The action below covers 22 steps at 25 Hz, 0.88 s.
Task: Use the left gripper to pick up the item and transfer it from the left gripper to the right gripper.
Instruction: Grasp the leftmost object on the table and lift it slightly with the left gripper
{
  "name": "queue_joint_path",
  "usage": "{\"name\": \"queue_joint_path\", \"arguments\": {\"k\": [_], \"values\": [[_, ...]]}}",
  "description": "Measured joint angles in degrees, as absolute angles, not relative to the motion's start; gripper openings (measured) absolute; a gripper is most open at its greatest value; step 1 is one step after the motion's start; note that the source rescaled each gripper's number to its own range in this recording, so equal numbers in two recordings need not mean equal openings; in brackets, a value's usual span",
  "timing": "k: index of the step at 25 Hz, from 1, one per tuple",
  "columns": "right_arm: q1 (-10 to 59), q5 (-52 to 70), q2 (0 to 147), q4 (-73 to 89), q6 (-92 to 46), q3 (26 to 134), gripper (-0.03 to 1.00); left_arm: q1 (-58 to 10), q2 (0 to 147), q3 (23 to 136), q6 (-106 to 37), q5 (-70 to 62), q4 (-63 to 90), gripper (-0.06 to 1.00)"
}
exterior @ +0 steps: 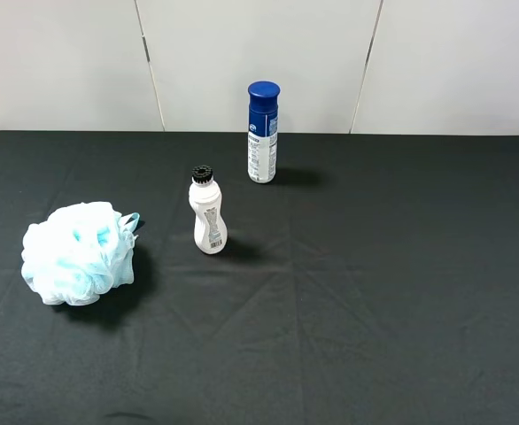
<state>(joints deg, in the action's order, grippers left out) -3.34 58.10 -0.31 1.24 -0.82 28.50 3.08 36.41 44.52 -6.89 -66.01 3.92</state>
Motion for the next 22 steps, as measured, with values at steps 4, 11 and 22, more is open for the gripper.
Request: {"name": "queue_joint_path", "arguments": {"k": [4, 11, 22], "values": [[-3.3, 58.1, -0.3, 1.2, -0.8, 28.5, 0.99, 2.8, 43.7, 44.9, -7.0, -64.0, 4.2, 1.00], [-3.3, 58.2, -0.3, 1.2, -0.8, 28.5, 0.99, -1.1, 58.0, 44.9, -7.1, -57.6, 4.1, 1.00], [-3.3, 58.2, -0.3, 1.2, -0.8, 28.5, 0.99, -8.6, 78.9, 44.9, -6.9, -43.4, 4.1, 1.00]]}}
